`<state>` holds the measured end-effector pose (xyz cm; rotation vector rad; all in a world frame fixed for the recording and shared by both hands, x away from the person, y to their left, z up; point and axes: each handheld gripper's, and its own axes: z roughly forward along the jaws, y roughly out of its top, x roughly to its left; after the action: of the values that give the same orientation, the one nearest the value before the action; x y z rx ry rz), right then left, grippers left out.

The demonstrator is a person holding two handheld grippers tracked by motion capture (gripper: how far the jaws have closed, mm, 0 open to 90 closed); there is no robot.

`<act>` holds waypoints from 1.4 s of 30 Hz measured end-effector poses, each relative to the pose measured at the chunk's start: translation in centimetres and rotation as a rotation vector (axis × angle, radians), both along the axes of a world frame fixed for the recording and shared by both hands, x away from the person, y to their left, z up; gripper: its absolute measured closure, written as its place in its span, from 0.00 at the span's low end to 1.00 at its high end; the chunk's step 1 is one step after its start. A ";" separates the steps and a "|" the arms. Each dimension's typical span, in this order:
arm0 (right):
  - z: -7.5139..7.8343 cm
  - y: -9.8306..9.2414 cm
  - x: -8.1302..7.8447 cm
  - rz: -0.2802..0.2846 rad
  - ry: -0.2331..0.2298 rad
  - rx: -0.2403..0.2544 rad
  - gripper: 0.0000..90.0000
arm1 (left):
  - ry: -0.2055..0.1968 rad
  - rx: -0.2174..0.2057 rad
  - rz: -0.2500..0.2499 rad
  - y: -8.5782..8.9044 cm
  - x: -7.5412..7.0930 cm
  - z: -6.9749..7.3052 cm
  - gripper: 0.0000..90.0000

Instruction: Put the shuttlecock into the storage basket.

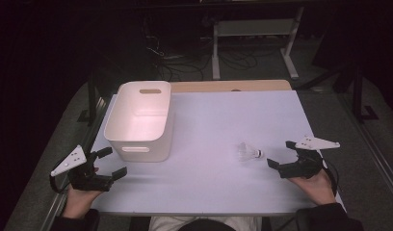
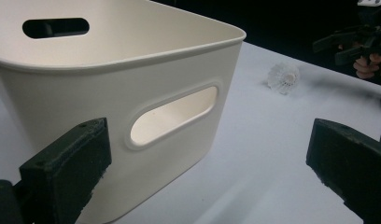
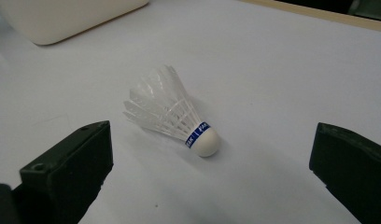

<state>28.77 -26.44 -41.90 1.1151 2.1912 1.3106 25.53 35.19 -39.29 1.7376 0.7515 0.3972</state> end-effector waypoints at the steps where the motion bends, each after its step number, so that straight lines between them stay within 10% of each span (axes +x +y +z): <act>1: 0.1 0.0 0.0 0.000 0.000 -0.001 0.00 | 0.000 0.001 0.000 0.0 0.0 0.0 0.00; 42: 3.7 1.4 2.2 0.117 0.041 -0.090 0.00 | 0.001 -0.001 0.006 0.1 0.0 0.0 0.00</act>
<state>30.93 -25.00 -38.24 1.0017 2.3527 1.2319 25.51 35.27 -39.27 1.7349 0.7571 0.3999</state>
